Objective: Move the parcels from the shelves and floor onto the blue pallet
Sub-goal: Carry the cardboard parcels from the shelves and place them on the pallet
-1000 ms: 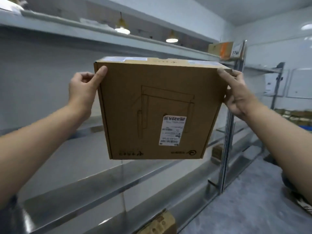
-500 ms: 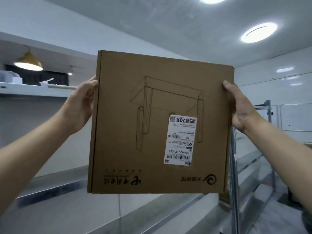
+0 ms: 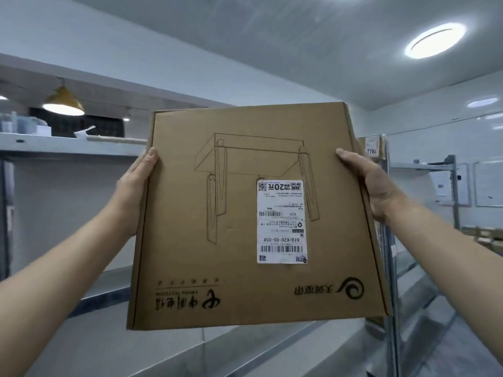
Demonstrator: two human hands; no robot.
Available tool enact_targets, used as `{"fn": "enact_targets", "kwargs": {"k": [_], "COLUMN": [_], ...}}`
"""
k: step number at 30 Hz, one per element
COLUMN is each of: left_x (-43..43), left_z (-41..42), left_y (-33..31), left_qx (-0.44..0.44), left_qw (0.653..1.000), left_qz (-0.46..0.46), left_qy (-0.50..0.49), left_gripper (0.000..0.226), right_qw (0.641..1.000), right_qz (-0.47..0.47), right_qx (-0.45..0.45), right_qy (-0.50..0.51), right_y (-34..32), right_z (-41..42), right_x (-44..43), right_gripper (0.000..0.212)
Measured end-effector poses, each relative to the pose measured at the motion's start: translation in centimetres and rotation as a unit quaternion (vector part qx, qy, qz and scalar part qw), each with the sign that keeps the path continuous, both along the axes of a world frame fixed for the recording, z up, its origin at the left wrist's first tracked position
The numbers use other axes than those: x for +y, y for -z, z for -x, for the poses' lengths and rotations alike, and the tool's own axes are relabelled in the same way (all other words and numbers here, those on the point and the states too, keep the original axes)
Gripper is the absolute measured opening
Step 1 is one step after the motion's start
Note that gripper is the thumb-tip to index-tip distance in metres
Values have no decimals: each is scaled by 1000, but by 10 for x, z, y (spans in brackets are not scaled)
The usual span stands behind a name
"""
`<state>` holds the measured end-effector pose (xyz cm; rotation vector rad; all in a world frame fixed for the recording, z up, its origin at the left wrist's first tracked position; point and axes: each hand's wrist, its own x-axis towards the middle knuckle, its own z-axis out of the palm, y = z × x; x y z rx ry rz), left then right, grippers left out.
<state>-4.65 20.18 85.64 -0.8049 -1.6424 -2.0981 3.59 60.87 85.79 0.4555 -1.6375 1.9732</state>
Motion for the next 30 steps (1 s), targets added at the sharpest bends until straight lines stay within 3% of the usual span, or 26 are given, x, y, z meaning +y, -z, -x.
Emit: {"fn": "enact_targets", "kwargs": {"k": [2, 7, 12, 17, 26, 30], "left_x": [-12, -54, -113, -168, -356, -438], "left_z": [-1, -11, -45, -97, -269, -361], "left_y": [5, 16, 42, 48, 66, 85], "left_qx": [-2, -64, -24, -25, -30, -44], "left_qw": [1000, 996, 999, 994, 963, 936], "left_qz": [19, 50, 28, 35, -34, -66], "left_qy": [4, -42, -9, -104, -267, -343], "left_gripper": [51, 48, 43, 36, 26, 37], "right_qw": [998, 992, 987, 979, 950, 933], "right_qz": [-10, 40, 25, 8, -61, -106], "right_qx": [-55, -102, -141, -142, -128, -110], "right_qy": [-17, -58, -78, -144, -278, -326], "right_y": [28, 65, 71, 67, 77, 83], "right_z": [17, 60, 86, 81, 31, -15], "right_x": [-11, -51, -97, -173, -412, -535], "right_gripper": [68, 68, 71, 69, 68, 69]}}
